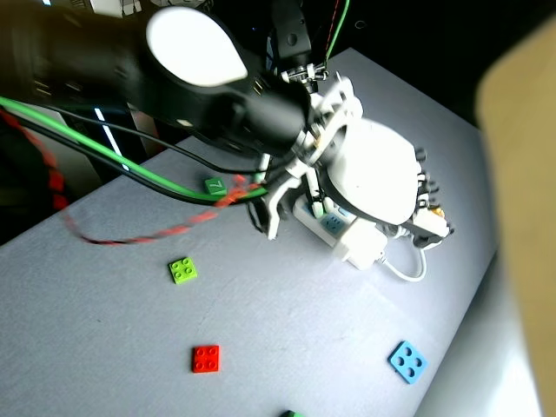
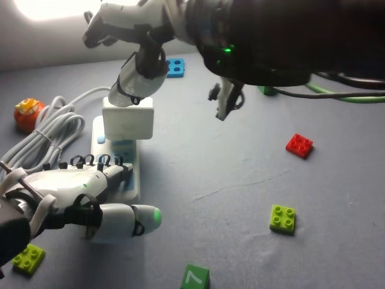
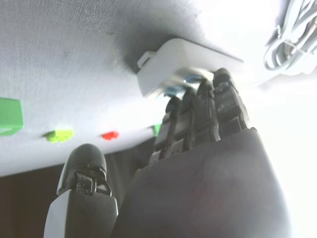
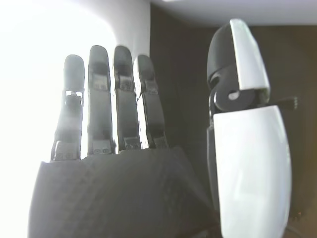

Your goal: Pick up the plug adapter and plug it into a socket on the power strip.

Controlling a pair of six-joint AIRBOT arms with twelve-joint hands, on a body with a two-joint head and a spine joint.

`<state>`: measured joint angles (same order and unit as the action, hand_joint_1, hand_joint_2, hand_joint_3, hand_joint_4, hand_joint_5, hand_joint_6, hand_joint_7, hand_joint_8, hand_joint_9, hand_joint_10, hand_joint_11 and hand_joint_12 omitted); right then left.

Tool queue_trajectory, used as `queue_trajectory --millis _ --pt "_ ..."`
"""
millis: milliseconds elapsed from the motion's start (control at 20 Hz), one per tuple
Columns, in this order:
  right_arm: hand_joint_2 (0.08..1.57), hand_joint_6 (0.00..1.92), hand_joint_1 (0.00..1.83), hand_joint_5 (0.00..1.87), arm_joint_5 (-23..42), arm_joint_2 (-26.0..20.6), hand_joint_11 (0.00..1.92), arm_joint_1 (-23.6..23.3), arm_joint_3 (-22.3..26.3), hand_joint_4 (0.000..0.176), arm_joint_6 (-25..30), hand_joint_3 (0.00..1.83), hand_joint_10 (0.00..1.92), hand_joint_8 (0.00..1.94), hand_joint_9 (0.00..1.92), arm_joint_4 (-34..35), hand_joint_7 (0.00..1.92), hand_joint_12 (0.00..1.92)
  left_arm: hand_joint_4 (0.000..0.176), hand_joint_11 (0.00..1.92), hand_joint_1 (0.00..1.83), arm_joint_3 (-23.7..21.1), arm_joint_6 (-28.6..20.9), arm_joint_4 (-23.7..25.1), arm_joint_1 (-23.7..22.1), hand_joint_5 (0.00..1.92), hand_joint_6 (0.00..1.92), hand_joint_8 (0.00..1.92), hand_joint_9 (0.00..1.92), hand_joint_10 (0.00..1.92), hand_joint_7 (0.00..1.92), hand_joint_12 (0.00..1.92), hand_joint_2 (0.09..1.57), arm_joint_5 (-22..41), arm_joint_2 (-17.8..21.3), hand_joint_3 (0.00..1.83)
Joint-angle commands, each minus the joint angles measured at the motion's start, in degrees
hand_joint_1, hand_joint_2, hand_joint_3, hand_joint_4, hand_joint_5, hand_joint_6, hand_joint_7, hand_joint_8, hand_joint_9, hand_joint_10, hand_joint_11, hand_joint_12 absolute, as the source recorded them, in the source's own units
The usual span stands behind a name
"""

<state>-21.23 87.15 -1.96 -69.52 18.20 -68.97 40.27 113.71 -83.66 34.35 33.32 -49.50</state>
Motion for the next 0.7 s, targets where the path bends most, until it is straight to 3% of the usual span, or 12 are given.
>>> queue_trajectory --millis 0,300,350,450,500,550,600,650 --pt "0.98 0.0 0.91 0.44 1.2 -1.0 0.0 -1.1 1.2 0.0 0.1 0.0 0.01 0.0 0.45 -1.8 0.49 1.12 0.0 0.0 0.0 0.0 0.0 2.1 -0.8 0.0 0.0 0.0 0.0 0.0 0.0 0.0 1.2 1.5 0.8 0.0" --pt "0.95 0.02 0.85 0.51 0.0 -11.3 0.0 -1.4 12.4 0.0 -0.3 0.0 0.03 0.02 0.54 -2.1 0.58 1.24 0.0 0.0 0.0 0.0 2.1 2.1 -4.6 0.0 0.0 0.01 0.02 0.01 0.02 0.0 1.21 -1.7 4.4 0.0" --pt "0.97 0.02 0.82 0.56 0.1 -12.8 0.02 -1.1 13.9 0.0 -0.1 0.0 0.05 0.02 0.61 -2.0 0.65 1.28 0.0 0.06 0.0 -0.1 2.5 2.1 -5.2 0.1 0.01 0.01 0.14 0.02 0.15 0.04 1.21 -2.4 5.3 0.0" --pt "0.97 0.05 0.8 0.69 0.4 -15.3 0.13 -0.5 15.9 0.0 0.8 0.0 0.09 0.04 0.75 -1.9 0.79 1.32 0.0 0.0 0.0 -0.2 3.2 2.1 -6.6 0.25 0.01 0.02 0.35 0.03 0.38 0.57 1.23 -3.9 7.2 0.0" --pt "0.96 0.08 0.74 0.8 0.9 -16.0 0.2 -0.3 16.4 0.0 1.1 0.0 0.27 0.1 0.77 -1.9 0.89 1.36 0.0 0.0 0.0 -0.2 3.5 2.1 -7.2 0.37 0.04 0.06 0.44 0.08 0.49 0.81 1.24 -4.5 7.8 0.0" --pt "0.95 0.26 0.68 0.85 1.8 -17.0 0.26 0.1 17.1 0.0 1.4 0.0 0.84 0.68 0.65 -1.9 0.78 1.47 0.0 0.0 0.05 -0.2 4.1 2.1 -8.4 0.53 0.24 0.71 0.26 1.02 0.42 1.51 1.24 -5.4 8.8 0.01" --pt "0.95 0.68 0.66 0.74 2.2 -17.6 0.28 0.4 17.4 0.0 1.6 0.0 1.29 1.2 0.55 -1.9 0.63 1.59 0.0 0.03 0.09 -0.2 4.8 2.1 -9.4 0.43 0.72 1.26 0.22 1.46 0.33 1.75 1.23 -6.1 9.5 0.0" --pt "0.94 1.18 0.61 0.63 2.4 -18.2 0.28 0.7 17.8 0.0 2.0 0.0 1.62 1.6 0.51 -1.9 0.58 1.72 0.0 0.18 0.18 -0.1 5.5 2.1 -10.4 0.38 1.34 1.68 0.27 1.79 0.34 1.89 1.21 -7.0 10.2 0.0"
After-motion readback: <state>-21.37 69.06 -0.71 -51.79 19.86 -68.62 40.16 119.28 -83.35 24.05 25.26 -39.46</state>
